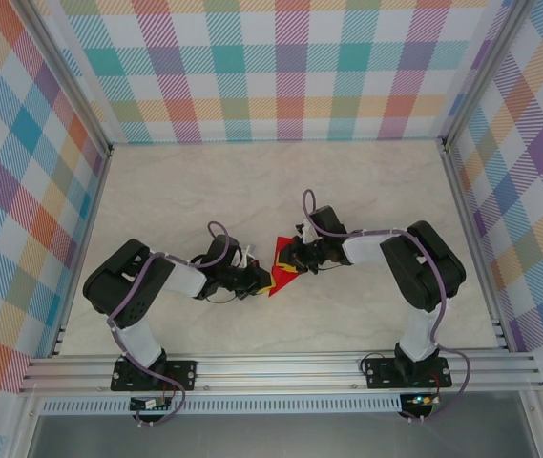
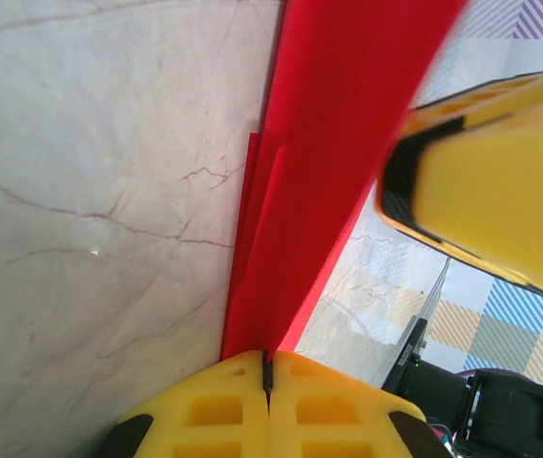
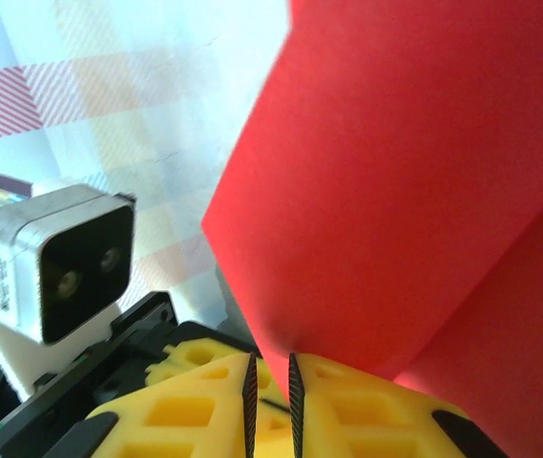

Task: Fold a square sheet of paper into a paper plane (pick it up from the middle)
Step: Fourth fold the wing at the center of the table.

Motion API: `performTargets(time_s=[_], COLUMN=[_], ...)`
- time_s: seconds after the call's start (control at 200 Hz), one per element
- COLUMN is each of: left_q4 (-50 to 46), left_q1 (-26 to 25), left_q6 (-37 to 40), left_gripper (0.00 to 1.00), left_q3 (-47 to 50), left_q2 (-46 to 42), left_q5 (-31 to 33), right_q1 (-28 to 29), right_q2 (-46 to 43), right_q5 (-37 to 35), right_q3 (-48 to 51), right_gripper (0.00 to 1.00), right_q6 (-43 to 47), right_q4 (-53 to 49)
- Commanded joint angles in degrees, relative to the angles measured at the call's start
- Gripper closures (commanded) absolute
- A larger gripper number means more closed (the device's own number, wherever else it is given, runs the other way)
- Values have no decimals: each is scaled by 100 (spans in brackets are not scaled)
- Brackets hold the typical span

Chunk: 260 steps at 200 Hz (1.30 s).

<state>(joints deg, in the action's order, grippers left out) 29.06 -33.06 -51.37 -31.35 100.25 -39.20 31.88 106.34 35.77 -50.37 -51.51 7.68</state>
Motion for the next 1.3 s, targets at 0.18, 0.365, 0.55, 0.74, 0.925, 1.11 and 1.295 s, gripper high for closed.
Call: performTargets(time_s=[0.18,0.365,0.55,0.74,0.925,1.11,1.295], left_q4=[-753,-1093,-1262,-1390,-1504,-1515,-1549], left_q1=[36,36,34,29,37,37,32], left_q6=[585,894,933,930,952,954,1048], left_gripper=[90,81,81,89,96,98,99], left_q3=[-273,-595,-823,-822,-887,-946,-997], left_q2=[-45,-242,-164,49,237,320,345], left_q5=[508,580,744,811,830,776,698], right_q1=[12,12,11,12,-6,-33,-29], right_q2=[203,91,71,41,-184,-595,-634], right_q5=[-237,-246,-264,-290,-406,-967,-951], right_q3=[-188,-107,-73,-30,1,57,163], right_gripper=[82,81,81,81,80,80,80], right_q6=[-33,-24,-17,-26,-5,140,7], right_q4=[-78,-92,-105,-96,-227,-747,-590])
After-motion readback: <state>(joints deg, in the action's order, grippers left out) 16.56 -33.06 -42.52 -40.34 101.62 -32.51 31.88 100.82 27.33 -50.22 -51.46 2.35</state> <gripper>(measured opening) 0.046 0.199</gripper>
